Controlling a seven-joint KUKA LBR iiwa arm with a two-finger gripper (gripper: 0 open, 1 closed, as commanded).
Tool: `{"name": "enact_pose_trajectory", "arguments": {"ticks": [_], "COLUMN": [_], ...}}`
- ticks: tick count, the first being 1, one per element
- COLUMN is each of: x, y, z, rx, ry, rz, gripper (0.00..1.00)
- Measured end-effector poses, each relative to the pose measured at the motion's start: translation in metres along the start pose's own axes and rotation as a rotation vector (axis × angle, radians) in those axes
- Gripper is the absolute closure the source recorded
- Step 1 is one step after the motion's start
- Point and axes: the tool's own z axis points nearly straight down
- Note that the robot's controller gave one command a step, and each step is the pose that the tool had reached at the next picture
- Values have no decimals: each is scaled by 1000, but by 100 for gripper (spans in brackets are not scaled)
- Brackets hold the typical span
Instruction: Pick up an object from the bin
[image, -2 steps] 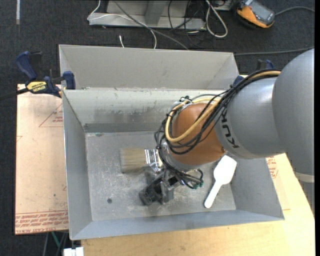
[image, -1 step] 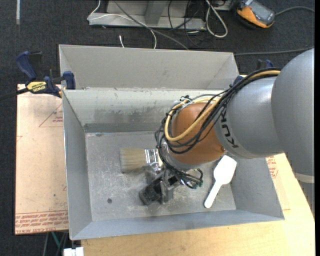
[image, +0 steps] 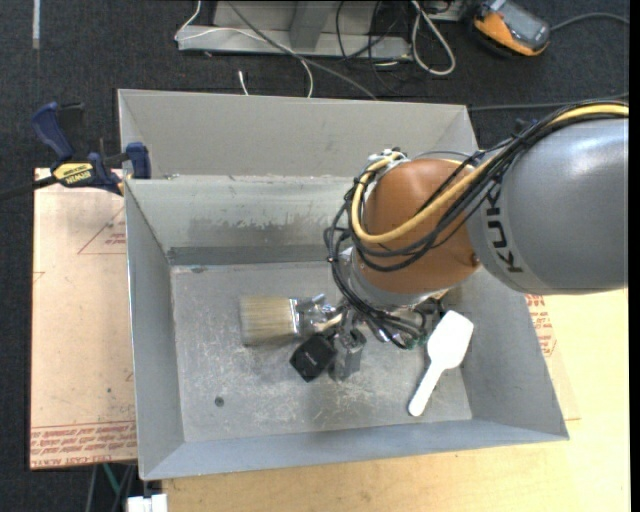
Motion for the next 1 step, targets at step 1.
{"name": "enact_pose_trajectory", "arguments": {"ticks": [1], "x": [15], "y": [9], "z": [67], "rx": [-4], "ry": [10], "rz": [9], "gripper": [100]}}
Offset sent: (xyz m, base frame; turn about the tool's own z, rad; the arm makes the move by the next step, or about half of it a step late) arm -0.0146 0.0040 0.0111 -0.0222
